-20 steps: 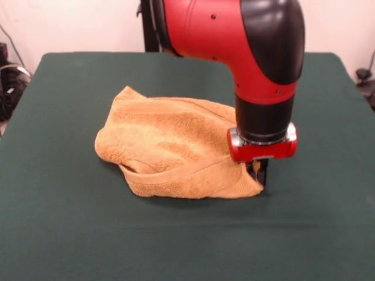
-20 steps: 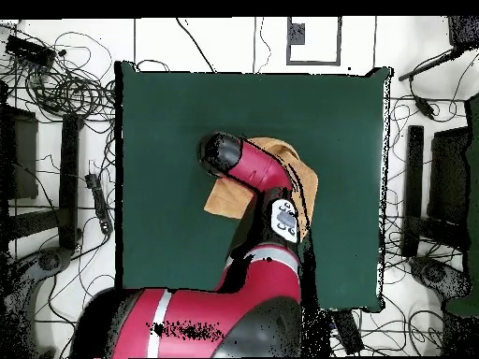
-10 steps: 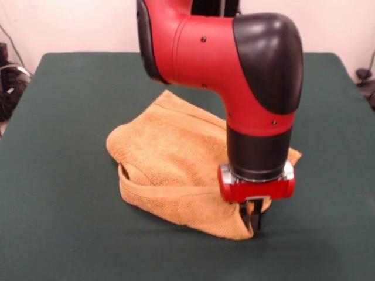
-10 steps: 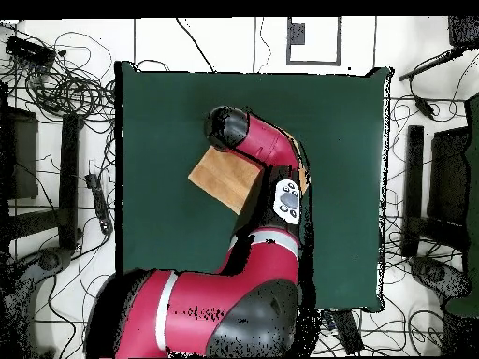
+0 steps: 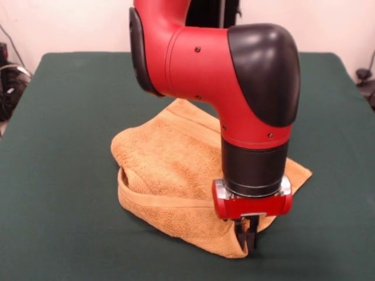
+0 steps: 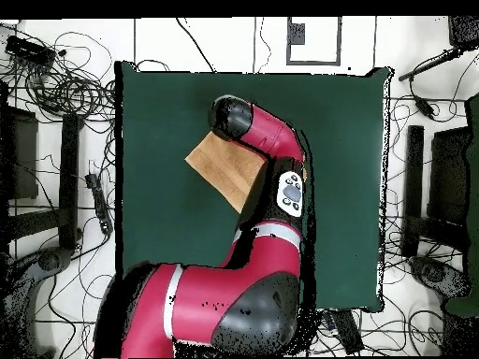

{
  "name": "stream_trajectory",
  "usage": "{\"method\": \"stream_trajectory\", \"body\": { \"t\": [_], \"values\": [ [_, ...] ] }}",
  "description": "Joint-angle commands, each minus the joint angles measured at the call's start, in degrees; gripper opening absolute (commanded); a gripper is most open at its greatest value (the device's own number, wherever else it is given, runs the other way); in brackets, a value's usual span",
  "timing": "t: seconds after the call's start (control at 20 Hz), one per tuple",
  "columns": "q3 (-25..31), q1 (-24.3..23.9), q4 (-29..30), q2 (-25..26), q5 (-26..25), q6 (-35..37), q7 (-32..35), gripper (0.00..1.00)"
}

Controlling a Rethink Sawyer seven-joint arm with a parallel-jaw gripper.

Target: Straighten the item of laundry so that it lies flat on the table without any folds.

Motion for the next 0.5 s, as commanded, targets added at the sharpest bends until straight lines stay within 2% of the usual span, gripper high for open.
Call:
{"method": "stream_trajectory", "body": {
  "t": [0.05,0.5],
  "values": [
    [5.77,-1.96,3.12,6.20,-0.01,-7.78,14.89,0.00],
    [6.11,-2.77,8.19,3.08,-2.11,-7.90,13.02,0.00]
  ]
}}
